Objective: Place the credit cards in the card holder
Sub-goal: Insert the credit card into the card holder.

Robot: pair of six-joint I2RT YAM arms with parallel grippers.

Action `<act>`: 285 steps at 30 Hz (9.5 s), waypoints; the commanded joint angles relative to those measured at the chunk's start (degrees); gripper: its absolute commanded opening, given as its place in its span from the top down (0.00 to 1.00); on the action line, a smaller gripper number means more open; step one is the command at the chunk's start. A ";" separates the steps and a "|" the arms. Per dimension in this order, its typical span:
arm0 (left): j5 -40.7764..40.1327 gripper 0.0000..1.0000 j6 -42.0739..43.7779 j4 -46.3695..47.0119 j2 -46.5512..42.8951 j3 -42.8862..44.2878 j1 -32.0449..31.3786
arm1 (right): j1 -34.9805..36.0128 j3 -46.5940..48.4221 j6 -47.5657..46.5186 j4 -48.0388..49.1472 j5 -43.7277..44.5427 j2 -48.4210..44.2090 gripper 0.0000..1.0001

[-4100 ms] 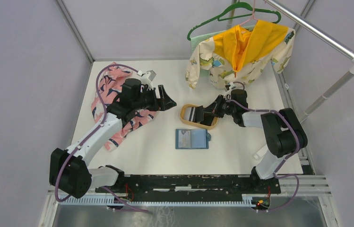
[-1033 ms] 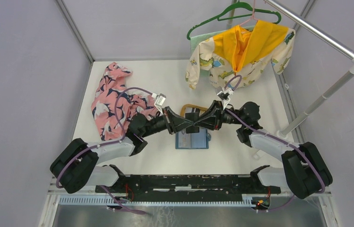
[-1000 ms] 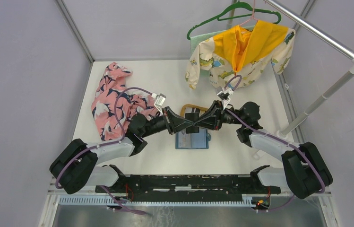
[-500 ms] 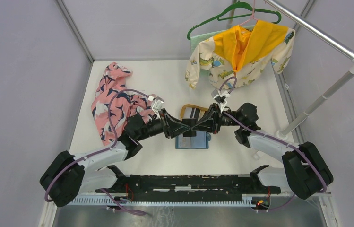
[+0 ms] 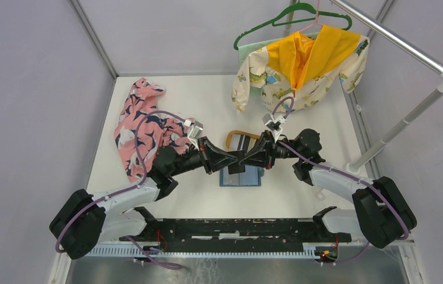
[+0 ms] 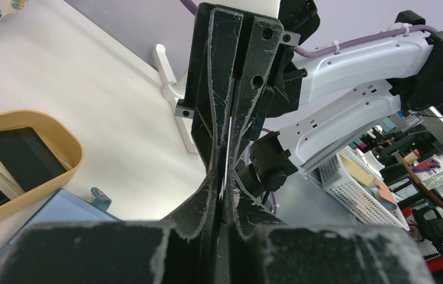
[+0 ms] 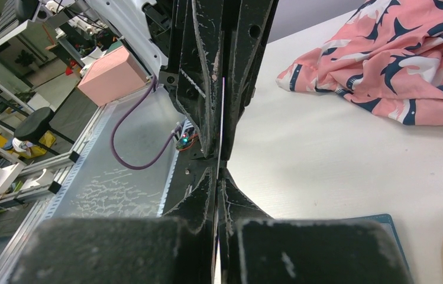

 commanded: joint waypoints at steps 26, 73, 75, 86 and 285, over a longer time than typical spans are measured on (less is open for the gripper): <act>4.15 0.98 1.83 1.17 -1.75 -1.37 0.28 | 0.33 2.28 -5.24 -2.53 -1.71 0.05 0.98; -11.50 0.98 -16.94 3.32 25.21 -3.23 2.05 | 0.35 16.97 -68.88 -57.05 48.84 14.27 0.68; -13.26 0.98 -20.29 9.25 26.75 -5.17 2.05 | -0.06 18.93 -71.20 -62.75 45.37 14.42 0.64; -23.80 0.98 -26.39 16.05 25.36 -11.05 0.44 | -7.95 11.93 -60.87 -62.20 25.45 9.96 0.33; -35.53 0.98 -44.19 33.33 49.71 -12.48 -11.12 | 6.47 11.15 -65.79 -67.51 33.77 14.46 0.57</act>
